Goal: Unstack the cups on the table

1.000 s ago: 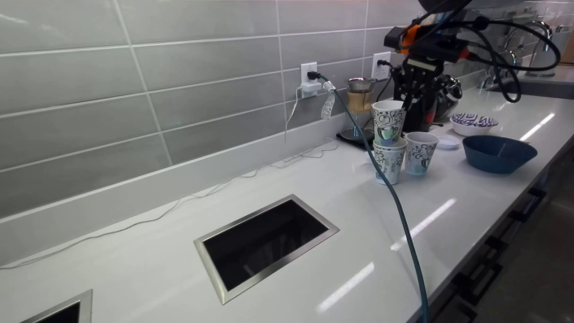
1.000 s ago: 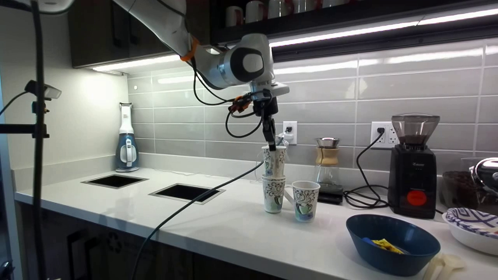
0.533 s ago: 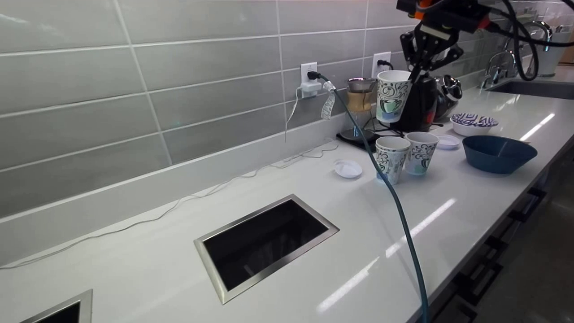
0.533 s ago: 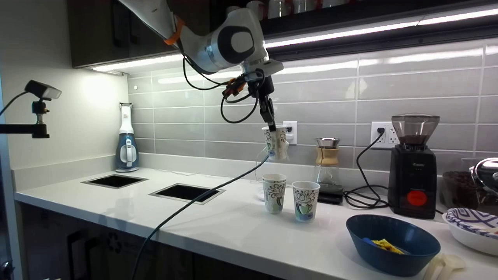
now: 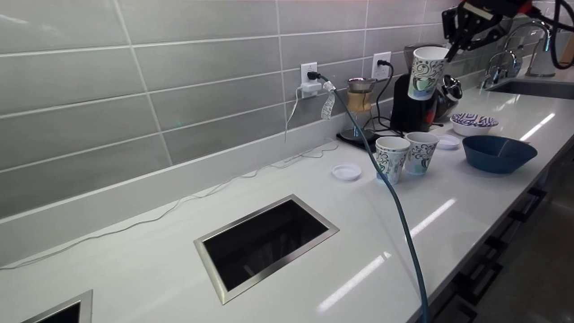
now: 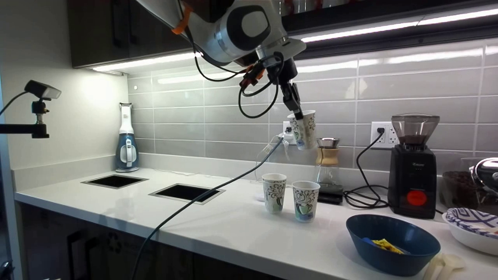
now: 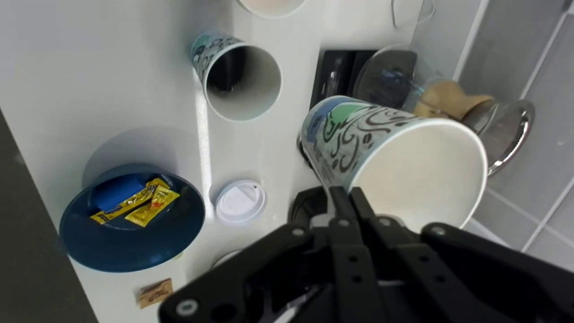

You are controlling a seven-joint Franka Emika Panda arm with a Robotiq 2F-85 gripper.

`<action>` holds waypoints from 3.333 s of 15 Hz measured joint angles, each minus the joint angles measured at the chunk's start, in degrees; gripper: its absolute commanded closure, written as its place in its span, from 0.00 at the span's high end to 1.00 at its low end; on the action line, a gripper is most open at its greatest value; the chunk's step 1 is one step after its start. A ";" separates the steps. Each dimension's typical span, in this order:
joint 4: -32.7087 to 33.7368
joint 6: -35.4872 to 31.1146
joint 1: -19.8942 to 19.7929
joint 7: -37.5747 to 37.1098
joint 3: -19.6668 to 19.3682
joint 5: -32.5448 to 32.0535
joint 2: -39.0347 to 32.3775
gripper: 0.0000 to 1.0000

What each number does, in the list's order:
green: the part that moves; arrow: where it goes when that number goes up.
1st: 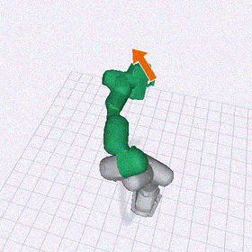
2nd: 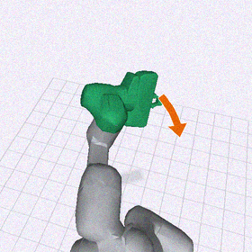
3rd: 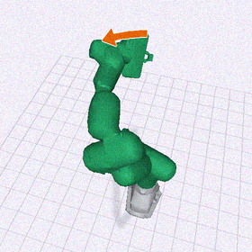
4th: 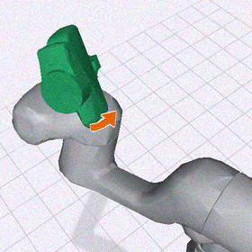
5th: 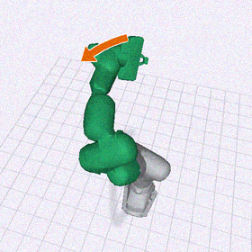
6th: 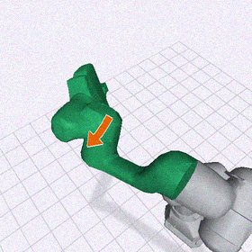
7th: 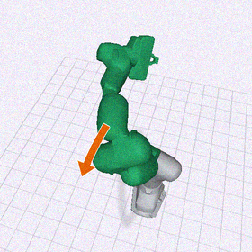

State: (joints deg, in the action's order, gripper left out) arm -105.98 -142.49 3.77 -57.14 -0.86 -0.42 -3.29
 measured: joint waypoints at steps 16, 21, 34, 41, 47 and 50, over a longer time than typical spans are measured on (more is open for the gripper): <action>19.80 6.92 -5.75 0.86 -3.72 5.74 -22.66 0.01; 24.11 9.46 -5.75 0.84 -4.29 5.77 -28.17 0.01; 29.85 12.77 -4.73 1.64 -4.25 5.77 -31.26 0.76; 21.69 21.48 -2.72 13.54 -1.00 6.20 -18.46 1.00; 12.67 32.91 -4.38 32.33 -0.82 8.78 -7.66 1.00; 9.22 32.06 -3.88 36.55 -0.71 7.31 -6.45 1.00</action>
State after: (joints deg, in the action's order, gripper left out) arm -96.76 -110.43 -0.11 -20.58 -1.58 6.89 -9.74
